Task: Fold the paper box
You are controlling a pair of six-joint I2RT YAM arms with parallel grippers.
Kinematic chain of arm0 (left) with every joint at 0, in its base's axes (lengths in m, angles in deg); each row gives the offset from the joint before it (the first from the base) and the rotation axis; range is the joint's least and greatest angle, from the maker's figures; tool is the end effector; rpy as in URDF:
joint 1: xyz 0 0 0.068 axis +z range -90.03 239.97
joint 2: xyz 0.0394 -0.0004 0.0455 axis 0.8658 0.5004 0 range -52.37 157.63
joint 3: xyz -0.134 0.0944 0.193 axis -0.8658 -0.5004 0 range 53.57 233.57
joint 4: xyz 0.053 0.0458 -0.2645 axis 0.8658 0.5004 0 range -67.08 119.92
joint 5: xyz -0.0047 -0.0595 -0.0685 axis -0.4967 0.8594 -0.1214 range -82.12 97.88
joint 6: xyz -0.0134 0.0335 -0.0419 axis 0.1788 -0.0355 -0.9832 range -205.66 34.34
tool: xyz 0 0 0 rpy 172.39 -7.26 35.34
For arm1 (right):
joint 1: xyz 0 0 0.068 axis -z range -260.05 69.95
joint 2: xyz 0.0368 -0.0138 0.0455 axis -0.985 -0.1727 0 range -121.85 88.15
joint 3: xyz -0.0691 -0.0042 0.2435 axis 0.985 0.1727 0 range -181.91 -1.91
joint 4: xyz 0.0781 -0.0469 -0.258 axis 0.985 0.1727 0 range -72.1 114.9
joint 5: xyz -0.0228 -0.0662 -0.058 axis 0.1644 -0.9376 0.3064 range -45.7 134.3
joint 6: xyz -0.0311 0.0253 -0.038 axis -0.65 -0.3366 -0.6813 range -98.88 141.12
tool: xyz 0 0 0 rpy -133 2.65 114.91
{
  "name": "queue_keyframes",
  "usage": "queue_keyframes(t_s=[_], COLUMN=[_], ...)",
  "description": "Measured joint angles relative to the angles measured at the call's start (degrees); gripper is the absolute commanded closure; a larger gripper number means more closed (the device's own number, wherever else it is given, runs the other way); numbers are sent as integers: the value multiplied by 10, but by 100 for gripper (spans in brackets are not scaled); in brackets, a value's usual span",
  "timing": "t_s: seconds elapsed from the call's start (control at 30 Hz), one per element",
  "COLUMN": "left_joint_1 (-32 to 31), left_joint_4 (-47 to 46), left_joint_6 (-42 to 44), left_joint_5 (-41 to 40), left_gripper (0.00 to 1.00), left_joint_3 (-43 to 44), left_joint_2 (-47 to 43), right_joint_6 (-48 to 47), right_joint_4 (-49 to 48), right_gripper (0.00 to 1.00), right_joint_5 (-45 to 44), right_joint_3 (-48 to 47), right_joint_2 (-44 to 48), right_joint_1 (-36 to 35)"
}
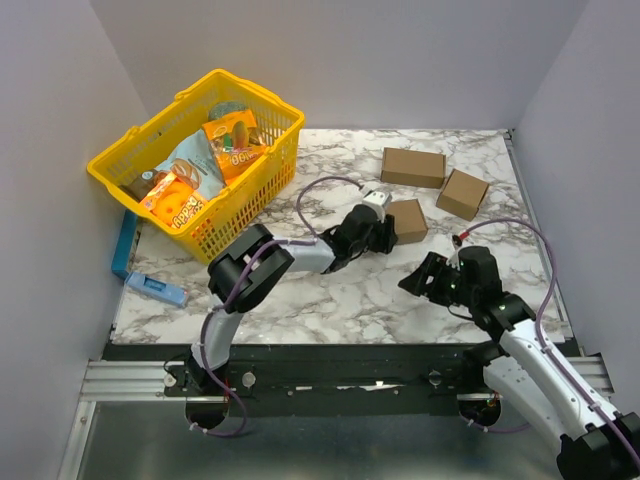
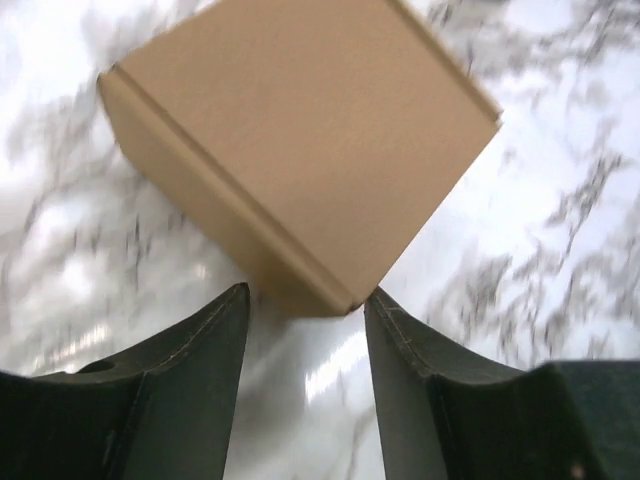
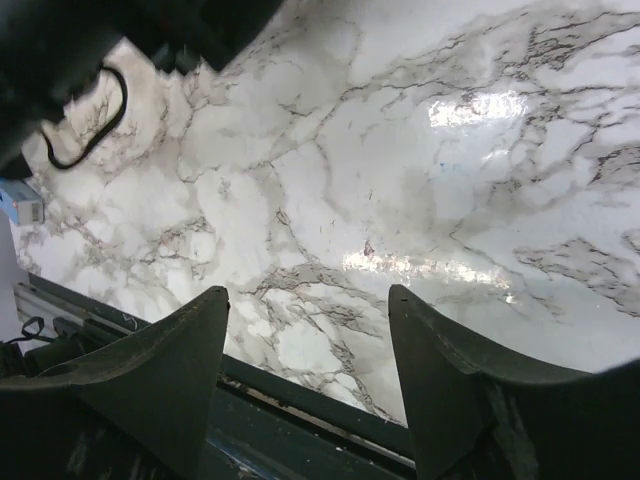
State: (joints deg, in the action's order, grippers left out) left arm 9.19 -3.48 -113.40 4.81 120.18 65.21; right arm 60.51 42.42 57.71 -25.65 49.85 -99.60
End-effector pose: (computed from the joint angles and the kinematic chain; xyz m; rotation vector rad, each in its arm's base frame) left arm 0.2819 -0.3421 0.1205 0.3832 2.0612 -0.8086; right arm 0.1661 0.0682 0.1881 0.2761 2.3445 0.7933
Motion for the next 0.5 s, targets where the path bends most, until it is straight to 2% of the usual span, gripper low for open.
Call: queue_keyframes(t_s=[0.03,0.1,0.13,0.17,0.23,0.33,0.5], left_joint_1=[8,17,19,21,20,21,41], left_joint_4=[2,0,-4,-10,-30,-35,12], left_joint_6=[4,10,11,14,22,34,53], left_joint_5=[12,30,36,39,41,36,-4], left_gripper=[39,34,24,20,13,9,3], left_joint_3=[38,86,96,96,63,-7,-105], left_joint_2=[22,49,54,52,26,-37,-204], right_joint_6=[-1,-5,-7,-11,-19,-34,-64], right_joint_4=[2,3,5,8,9,2,-9], right_gripper=[25,15,12,5,1,0,0], right_joint_5=[-6,-14,-19,-24,-32,-39,-52], right_joint_3=[-2,-7,-11,-15,-24,-39,-82], right_joint_2=[1,1,1,0,-3,-26,-89], right_joint_1=[0,0,0,0,0,0,7])
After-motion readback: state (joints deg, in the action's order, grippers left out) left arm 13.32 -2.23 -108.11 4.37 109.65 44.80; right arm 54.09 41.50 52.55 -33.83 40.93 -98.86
